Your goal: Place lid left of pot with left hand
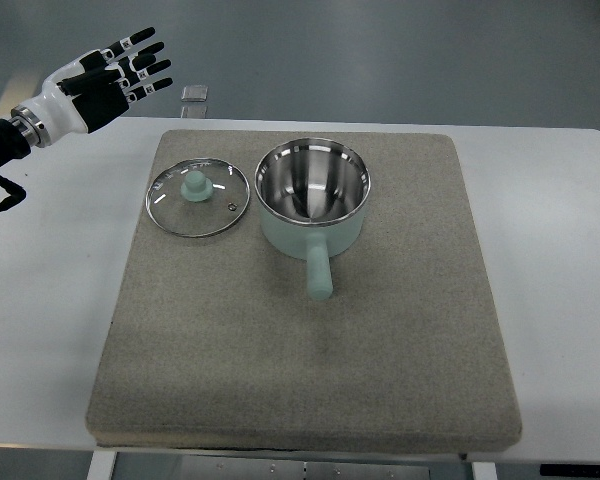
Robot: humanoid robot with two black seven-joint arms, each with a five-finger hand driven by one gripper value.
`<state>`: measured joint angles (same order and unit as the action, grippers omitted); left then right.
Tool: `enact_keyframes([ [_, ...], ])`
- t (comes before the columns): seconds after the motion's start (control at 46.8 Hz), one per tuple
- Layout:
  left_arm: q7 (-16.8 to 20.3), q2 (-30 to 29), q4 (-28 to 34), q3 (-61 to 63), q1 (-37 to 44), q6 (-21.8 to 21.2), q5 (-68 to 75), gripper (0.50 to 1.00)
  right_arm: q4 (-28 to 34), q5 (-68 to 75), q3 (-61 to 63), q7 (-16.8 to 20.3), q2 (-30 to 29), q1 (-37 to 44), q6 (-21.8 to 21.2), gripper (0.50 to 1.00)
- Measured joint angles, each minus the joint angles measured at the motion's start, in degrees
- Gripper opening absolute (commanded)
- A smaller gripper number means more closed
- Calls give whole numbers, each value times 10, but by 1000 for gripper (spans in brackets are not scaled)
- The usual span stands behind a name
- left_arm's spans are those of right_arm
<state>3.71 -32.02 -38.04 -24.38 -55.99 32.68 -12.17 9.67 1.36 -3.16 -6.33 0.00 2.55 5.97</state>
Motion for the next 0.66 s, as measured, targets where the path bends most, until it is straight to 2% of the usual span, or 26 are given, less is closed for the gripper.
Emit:
enact_keyframes([
  [0.662,0,1,-5,-2,4,0,4,996,9,1,2,0,0,-1,-2,921],
])
